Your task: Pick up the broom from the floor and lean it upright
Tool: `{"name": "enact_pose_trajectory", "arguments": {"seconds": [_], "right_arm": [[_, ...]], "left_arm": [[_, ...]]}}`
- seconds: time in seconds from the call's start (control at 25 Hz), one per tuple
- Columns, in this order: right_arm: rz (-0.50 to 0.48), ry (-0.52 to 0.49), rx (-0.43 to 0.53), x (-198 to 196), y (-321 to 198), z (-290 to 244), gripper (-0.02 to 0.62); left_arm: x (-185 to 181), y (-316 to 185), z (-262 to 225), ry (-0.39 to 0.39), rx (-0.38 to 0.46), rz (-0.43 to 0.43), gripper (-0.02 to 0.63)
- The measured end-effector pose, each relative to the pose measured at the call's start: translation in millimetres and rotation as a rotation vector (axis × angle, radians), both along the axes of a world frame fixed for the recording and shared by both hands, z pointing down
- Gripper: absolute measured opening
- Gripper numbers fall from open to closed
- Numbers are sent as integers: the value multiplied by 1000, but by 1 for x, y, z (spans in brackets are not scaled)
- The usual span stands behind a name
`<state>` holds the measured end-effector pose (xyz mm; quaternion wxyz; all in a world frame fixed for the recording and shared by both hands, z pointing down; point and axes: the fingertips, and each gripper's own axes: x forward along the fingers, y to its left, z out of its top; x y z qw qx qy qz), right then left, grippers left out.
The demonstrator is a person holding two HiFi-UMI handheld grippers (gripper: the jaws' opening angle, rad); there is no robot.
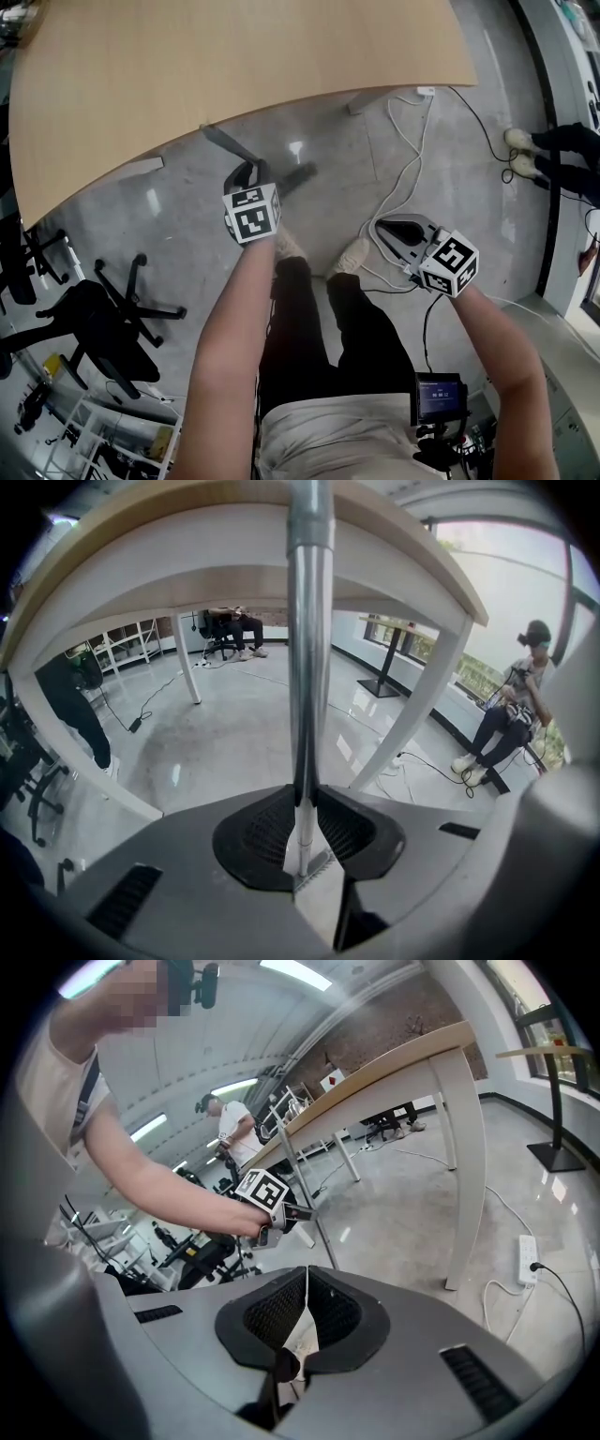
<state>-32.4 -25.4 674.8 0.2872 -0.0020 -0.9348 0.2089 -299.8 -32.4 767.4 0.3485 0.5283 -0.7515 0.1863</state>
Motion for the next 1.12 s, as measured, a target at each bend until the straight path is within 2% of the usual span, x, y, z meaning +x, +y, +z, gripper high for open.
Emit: {"name": "enact_pose_trajectory", "arguments": {"seconds": [0.28, 0.76, 1.12], "right_arm": [[17, 7, 2, 4, -5, 0, 18], [27, 18, -1, 13, -8, 3, 18], [29, 11, 31, 13, -13, -2, 18]], "left_arm": [[-2, -3, 2, -30, 9, 1, 79], [-3, -9, 3, -61, 8, 16, 149], [-4, 1, -8, -82, 23, 40, 172]]}}
